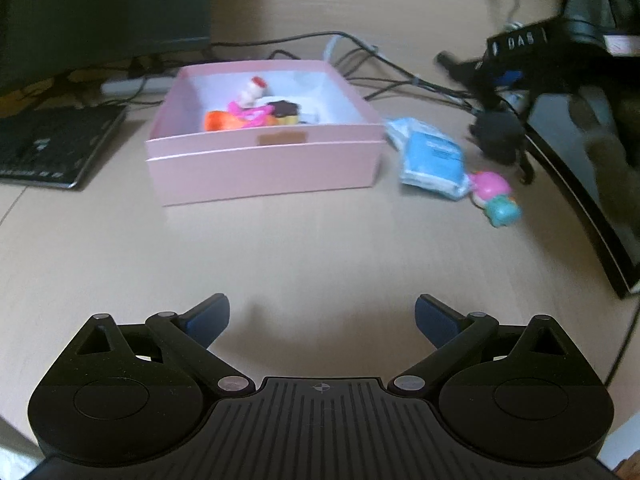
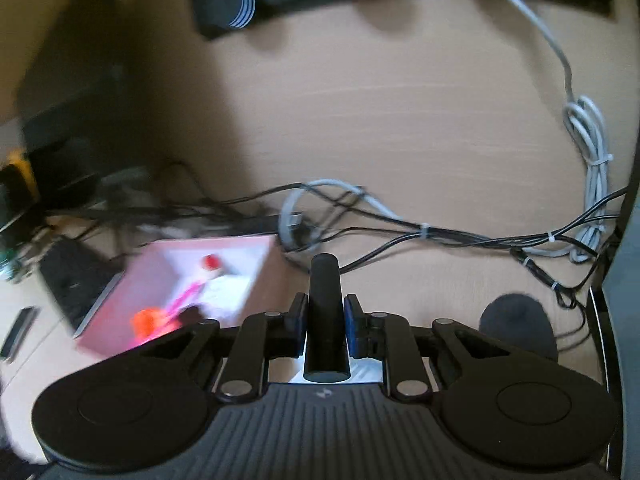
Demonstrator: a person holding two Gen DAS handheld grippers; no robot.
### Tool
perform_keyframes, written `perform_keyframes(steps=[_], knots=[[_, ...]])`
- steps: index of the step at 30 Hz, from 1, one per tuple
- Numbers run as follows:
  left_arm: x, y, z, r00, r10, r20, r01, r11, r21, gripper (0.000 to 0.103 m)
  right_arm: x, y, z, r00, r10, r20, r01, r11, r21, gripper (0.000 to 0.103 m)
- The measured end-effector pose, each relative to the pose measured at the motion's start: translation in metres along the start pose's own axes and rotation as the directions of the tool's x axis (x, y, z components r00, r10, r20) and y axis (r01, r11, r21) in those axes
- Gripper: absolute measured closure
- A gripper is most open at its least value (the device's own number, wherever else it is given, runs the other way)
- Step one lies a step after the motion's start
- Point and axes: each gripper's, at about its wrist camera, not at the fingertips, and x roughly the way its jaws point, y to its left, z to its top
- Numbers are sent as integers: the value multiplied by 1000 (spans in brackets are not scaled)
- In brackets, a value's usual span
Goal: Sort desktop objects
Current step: 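Set the black plug on the desk in front of the left gripper, then grasp the pink-and-teal toy with the right gripper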
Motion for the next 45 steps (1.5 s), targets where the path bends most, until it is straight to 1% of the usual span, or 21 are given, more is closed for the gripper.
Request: perform_keyframes(steps=[2, 4, 7, 11, 13, 15, 17, 18, 19, 21, 25, 26, 27, 28, 32, 35, 36, 39, 40, 44, 45], knots=[[1, -7, -1, 1000, -13, -2, 13, 1000, 22, 2, -7, 13, -21, 996, 61, -63, -61, 998, 4, 85], [3, -12, -3, 1000, -26, -5, 26, 999, 37, 2, -8, 28, -49, 983, 121, -136, -124, 992, -10, 85], [6, -19, -7, 999, -28, -16, 29, 998, 54, 2, -1, 50, -85, 969, 142, -205, -160, 984, -77, 85], [11, -26, -9, 999, -24, -29, 26, 997, 70, 2, -3, 57, -105, 967, 142, -209, -174, 975, -140, 84], [14, -29, -8, 999, -18, -32, 20, 997, 78, 2, -14, 54, -104, 973, 139, -186, -169, 973, -158, 73], [18, -31, -7, 999, -13, -35, 16, 996, 85, 2, -24, 48, -103, 983, 116, -144, -140, 976, -167, 63], [19, -36, -7, 999, -10, -38, 14, 995, 97, 2, -36, 35, -101, 995, 44, -94, -60, 983, -175, 55], [20, -38, -7, 999, -10, -39, 14, 995, 103, 2, -38, 28, -102, 998, -8, -69, -5, 984, -180, 48], [20, -40, -8, 999, -9, -41, 13, 994, 110, 2, -39, 21, -102, 997, -67, -46, 57, 981, -184, 39], [21, -42, -8, 999, -5, -45, 11, 992, 122, 2, -34, 6, -102, 986, -163, -31, 154, 970, -186, 36], [22, -43, -7, 999, 1, -47, 5, 991, 137, 2, -12, -19, -99, 972, -230, -50, 221, 965, -140, 37], [22, -44, -7, 999, 2, -48, 5, 990, 141, 2, -8, -22, -99, 971, -232, -60, 223, 966, -131, 42], [22, -44, -7, 999, 1, -49, 6, 989, 145, 2, -4, -24, -100, 971, -227, -75, 217, 968, -123, 56], [24, -44, -6, 999, 1, -51, 7, 989, 146, 2, -3, -24, -101, 972, -216, -91, 206, 972, -111, 65], [26, -42, -9, 998, 3, -62, 6, 990, 144, 2, -17, -15, -116, 977, -188, -96, 176, 977, -120, 65], [26, -40, -15, 998, -5, -69, 15, 990, 140, 2, -32, 0, -130, 987, -112, -114, 98, 988, -119, 65], [25, -40, -16, 998, -5, -70, 15, 990, 139, 2, -37, 4, -135, 990, -84, -111, 71, 990, -122, 61], [23, -36, -18, 997, 20, -69, -10, 990, 139, 2, -50, 16, -146, 996, -47, -77, 36, 990, -139, 36], [22, -33, -18, 997, 31, -67, -21, 990, 139, 2, -51, 19, -149, 997, -45, -66, 36, 989, -140, 32], [19, -21, -18, 994, 87, -59, -77, 985, 157, 2, -43, 19, -152, 994, -63, -84, 54, 992, -110, 28], [20, -16, -18, 993, 103, -58, -92, 983, 162, 2, -42, 18, -152, 994, -68, -89, 59, 993, -101, 25]])
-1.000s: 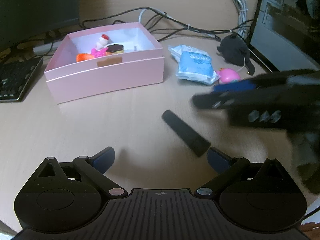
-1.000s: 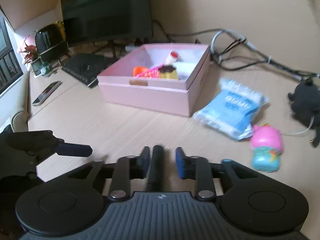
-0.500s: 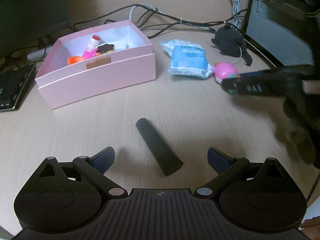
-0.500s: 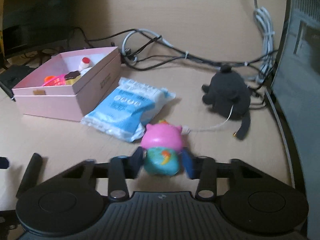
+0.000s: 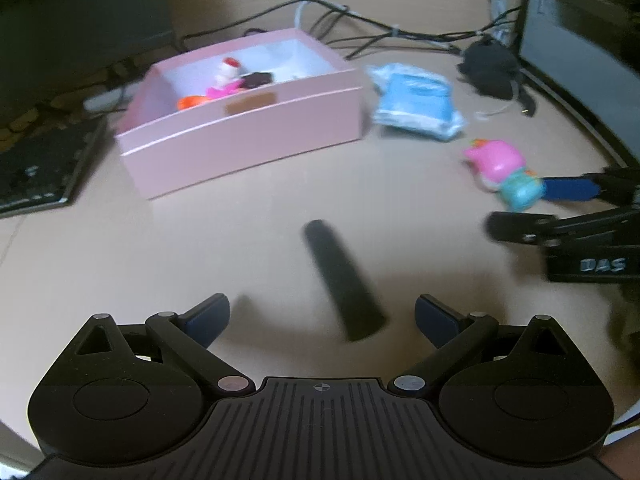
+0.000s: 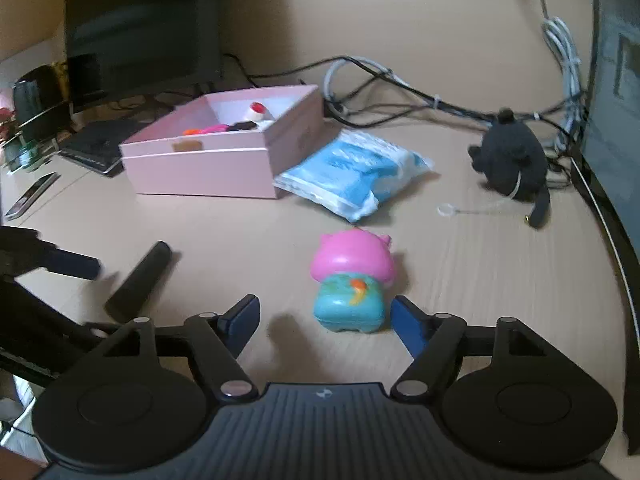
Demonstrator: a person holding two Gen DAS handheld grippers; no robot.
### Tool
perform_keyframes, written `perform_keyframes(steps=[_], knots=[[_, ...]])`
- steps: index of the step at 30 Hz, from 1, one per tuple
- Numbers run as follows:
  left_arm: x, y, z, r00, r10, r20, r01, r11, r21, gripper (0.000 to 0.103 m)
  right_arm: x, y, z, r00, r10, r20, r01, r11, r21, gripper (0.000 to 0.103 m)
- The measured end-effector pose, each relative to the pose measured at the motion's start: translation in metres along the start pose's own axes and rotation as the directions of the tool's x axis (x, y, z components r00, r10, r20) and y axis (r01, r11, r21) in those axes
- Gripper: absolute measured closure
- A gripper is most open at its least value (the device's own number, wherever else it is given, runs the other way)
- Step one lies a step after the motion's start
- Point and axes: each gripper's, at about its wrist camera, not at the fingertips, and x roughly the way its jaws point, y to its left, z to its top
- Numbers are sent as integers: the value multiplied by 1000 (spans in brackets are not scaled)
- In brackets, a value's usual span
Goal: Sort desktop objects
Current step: 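Grasp the pink-and-teal toy with the right gripper, then grasp the black plug with the left gripper while the right gripper holds the pink toy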
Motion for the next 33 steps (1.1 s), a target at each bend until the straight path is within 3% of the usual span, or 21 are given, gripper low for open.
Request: perform_keyframes(steps=[9, 11, 13, 17, 22, 30, 33], knots=[[9, 58, 8, 981, 193, 20, -191, 980, -54, 1, 7, -1, 1, 1000, 12, -11, -11, 999, 40, 2], [10, 69, 10, 984, 174, 28, -170, 981, -94, 1, 10, 2, 1, 1000, 15, -18, -14, 999, 31, 0], [11, 75, 11, 994, 103, 36, -97, 987, -130, 1, 11, 6, 2, 1000, 12, -21, -12, 1000, 15, 0], [19, 72, 16, 999, 13, 47, -6, 990, -138, 1, 14, 10, 3, 999, 9, -31, -10, 1000, -16, 0], [38, 64, 31, 998, 33, 56, -23, 987, -160, 1, 17, 14, 5, 999, -14, -41, 13, 1000, -14, 0], [52, 67, 54, 984, 154, 90, -131, 967, -216, 2, 18, 18, 4, 998, -35, -45, 34, 999, -32, 0], [55, 66, 59, 982, 168, 90, -144, 963, -228, 2, 19, 20, 4, 998, -45, -45, 43, 998, -39, 0]])
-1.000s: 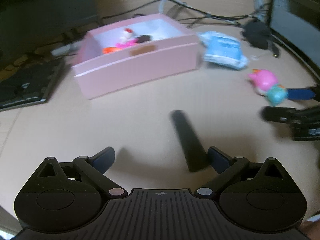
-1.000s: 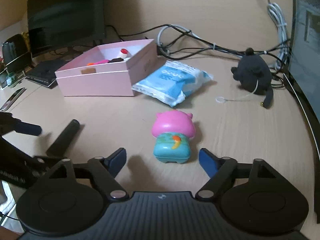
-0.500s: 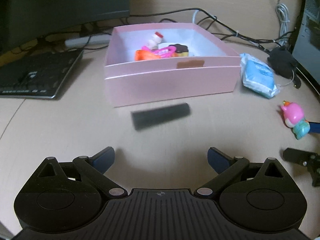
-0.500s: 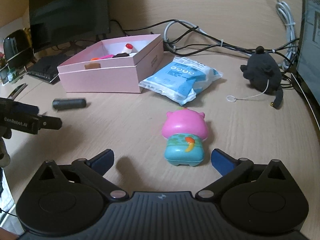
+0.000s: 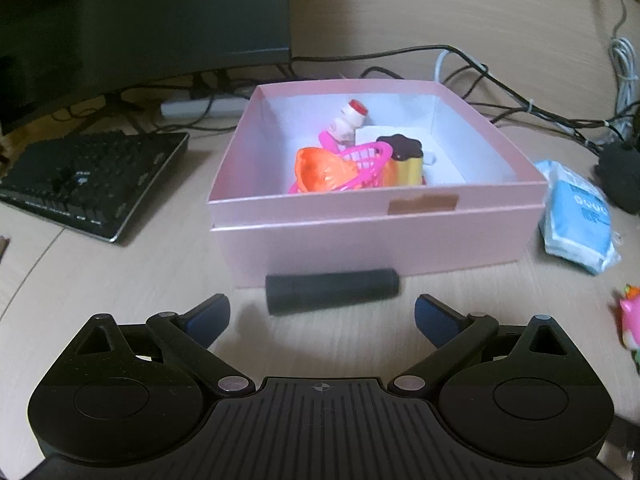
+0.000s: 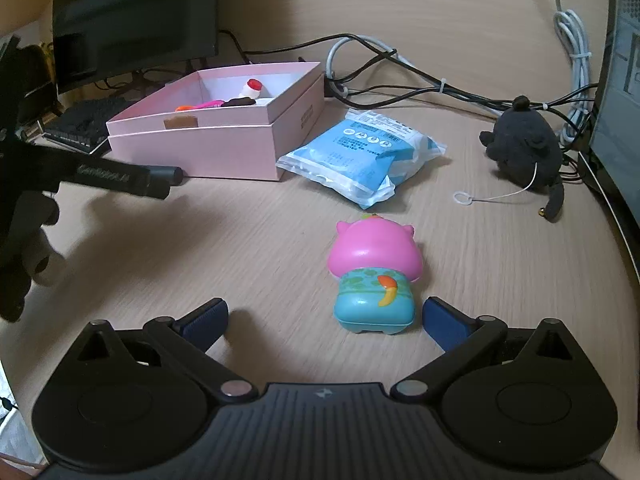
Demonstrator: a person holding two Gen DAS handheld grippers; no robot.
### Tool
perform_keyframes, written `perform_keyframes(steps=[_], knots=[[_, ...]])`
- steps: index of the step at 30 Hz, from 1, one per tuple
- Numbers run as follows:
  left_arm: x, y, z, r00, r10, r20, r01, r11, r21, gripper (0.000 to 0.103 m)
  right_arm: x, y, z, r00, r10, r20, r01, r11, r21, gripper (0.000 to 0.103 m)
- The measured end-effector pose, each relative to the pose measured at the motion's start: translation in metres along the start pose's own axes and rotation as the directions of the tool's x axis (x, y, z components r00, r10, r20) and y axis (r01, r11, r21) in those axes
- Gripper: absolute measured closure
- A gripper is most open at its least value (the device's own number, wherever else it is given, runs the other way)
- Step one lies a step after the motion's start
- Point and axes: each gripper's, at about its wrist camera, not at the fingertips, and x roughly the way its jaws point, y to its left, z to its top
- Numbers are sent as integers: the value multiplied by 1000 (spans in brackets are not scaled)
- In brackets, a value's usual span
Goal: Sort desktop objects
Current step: 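Grasp the black plug with the left gripper while the right gripper holds the pink toy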
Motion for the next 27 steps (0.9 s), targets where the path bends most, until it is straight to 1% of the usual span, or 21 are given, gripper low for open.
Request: perform_keyframes(steps=[2, 4, 5, 8, 11, 14, 17, 18, 19, 22, 24, 26, 27], knots=[[3, -3, 2, 1000, 9, -4, -9, 1000, -3, 2, 0, 1, 0, 1000, -4, 0, 4, 1000, -1, 0], [9, -7, 4, 999, 27, -18, -27, 1000, -6, 6, 0, 2, 0, 1000, -8, 0, 8, 1000, -2, 0], [11, -7, 5, 999, 28, -26, -29, 1000, -10, 13, 0, 2, 0, 1000, -8, 1, 8, 1000, -2, 0], [13, -7, 9, 999, 15, -30, -16, 999, -36, 24, 0, 1, 0, 1000, -8, 2, 8, 1000, 2, 0], [11, -8, 9, 999, 1, -32, -2, 999, -32, 24, -1, -2, 0, 1000, -3, 7, 3, 1000, 14, 0], [-2, -10, 1, 999, -27, -42, 26, 999, -19, 24, -2, -6, 0, 1000, 7, 15, -8, 999, 36, 0], [-23, -13, -15, 995, -73, -68, 73, 997, -11, 24, -4, -15, 2, 999, -20, 25, 17, 995, 99, 1], [-30, -15, -21, 993, -89, -79, 89, 996, -3, 24, -5, -19, 3, 999, -24, 30, 20, 993, 114, 4], [-39, -18, -29, 990, -105, -91, 107, 994, 7, 24, -4, -22, 6, 999, -26, 26, 23, 992, 121, 10], [-62, -24, -50, 983, -142, -117, 147, 989, 31, 24, 1, -28, 14, 999, -34, -1, 34, 993, 113, 20], [-72, -27, -58, 979, -159, -129, 165, 986, 37, 24, 3, -32, 19, 999, -36, -8, 36, 994, 99, 26], [-80, -29, -64, 978, -169, -126, 175, 984, 36, 24, 5, -33, 24, 1000, -26, -14, 27, 997, 77, 28], [-83, -30, -65, 978, -169, -122, 174, 984, 38, 24, 6, -32, 26, 999, -23, -23, 24, 998, 55, 33]])
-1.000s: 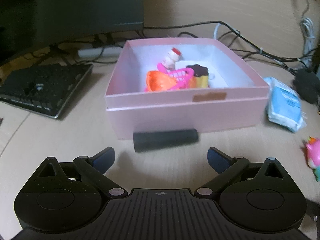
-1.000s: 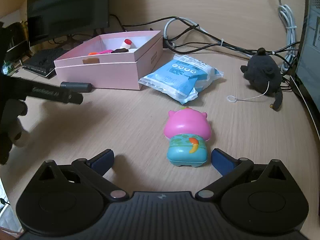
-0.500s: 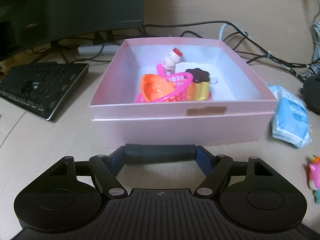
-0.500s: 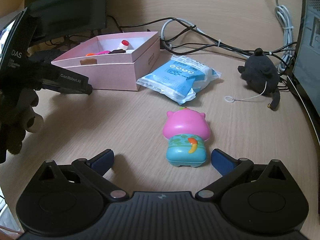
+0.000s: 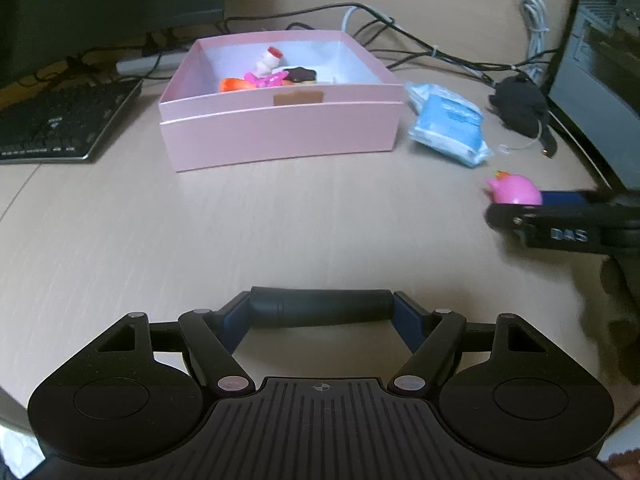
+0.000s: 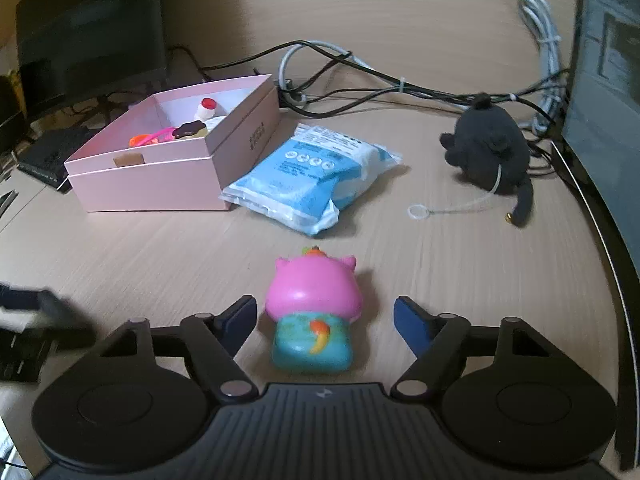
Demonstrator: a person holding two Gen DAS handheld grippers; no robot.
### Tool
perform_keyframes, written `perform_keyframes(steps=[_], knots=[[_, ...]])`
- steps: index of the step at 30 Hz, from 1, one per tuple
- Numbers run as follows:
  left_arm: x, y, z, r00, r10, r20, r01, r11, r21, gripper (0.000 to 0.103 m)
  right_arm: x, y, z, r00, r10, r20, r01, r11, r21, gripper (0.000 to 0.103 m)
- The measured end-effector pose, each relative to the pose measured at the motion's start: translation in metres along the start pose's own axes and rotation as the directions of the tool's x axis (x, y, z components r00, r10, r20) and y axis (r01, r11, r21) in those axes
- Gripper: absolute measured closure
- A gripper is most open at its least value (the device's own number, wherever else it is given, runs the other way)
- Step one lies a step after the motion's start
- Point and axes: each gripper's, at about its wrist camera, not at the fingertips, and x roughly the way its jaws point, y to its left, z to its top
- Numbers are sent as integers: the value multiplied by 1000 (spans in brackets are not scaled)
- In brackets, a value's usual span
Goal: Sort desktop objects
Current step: 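Grasp the black plug with the left gripper while the right gripper holds the pink toy, then drop the black plug into the pink box with the left gripper while the right drops the pink toy in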
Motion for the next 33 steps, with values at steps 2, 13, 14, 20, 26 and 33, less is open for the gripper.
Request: perform_keyframes(steps=[2, 13, 14, 20, 26, 33], knots=[[-4, 0, -2, 1000, 1, 4, -1, 1000, -5, 24, 3, 5, 4, 999, 5, -35, -7, 998, -58, 49], [-37, 7, 46, 989, -67, 128, 62, 997, 47, 24, -72, 32, 50, 988, 151, 16, -144, 966, -215, 55], [-41, 9, 55, 985, -74, 153, 66, 996, 57, 24, -84, 34, 60, 986, 161, 50, -147, 965, -215, 55], [-57, 27, 109, 954, -110, 277, 75, 988, 133, 24, -130, 35, 127, 954, 186, 234, -155, 977, -145, 55], [-37, 55, 152, 943, -146, 300, 89, 976, 197, 24, -123, 48, 177, 933, 144, 329, -134, 990, -53, 55], [6, 87, 197, 917, -249, 313, 148, 938, 314, 20, -62, 77, 212, 959, 145, 243, -160, 986, 43, 55]])
